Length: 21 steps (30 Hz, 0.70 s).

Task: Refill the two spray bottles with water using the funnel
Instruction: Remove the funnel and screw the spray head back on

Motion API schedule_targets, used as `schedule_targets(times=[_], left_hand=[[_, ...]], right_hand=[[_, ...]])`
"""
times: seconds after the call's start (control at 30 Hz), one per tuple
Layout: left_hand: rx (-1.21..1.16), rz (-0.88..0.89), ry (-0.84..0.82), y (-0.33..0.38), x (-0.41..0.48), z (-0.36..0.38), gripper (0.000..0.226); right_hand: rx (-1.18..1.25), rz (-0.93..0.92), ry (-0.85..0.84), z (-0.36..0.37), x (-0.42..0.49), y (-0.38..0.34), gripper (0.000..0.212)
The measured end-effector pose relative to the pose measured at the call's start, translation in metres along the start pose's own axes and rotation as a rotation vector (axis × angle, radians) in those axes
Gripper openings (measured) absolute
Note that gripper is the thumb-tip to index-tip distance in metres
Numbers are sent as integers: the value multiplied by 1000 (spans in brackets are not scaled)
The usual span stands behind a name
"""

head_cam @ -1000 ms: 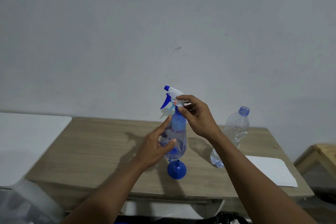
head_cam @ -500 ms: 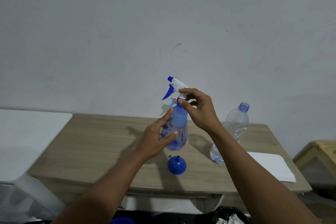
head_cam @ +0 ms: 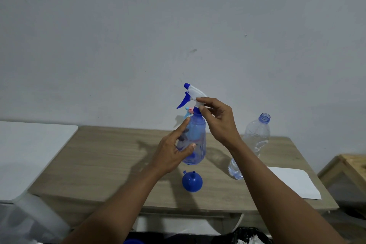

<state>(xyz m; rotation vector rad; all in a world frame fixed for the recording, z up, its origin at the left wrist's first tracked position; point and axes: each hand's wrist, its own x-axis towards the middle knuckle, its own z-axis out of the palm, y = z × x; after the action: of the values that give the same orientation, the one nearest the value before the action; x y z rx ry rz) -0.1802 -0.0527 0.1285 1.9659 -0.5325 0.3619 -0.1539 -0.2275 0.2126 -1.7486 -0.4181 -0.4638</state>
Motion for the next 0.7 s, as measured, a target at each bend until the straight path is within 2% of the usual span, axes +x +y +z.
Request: schedule_targets(times=[0.7], left_hand=[[51,33,47,0,11,-5,83]], right_hand=[[22,-20,19,1,5,-7,25]])
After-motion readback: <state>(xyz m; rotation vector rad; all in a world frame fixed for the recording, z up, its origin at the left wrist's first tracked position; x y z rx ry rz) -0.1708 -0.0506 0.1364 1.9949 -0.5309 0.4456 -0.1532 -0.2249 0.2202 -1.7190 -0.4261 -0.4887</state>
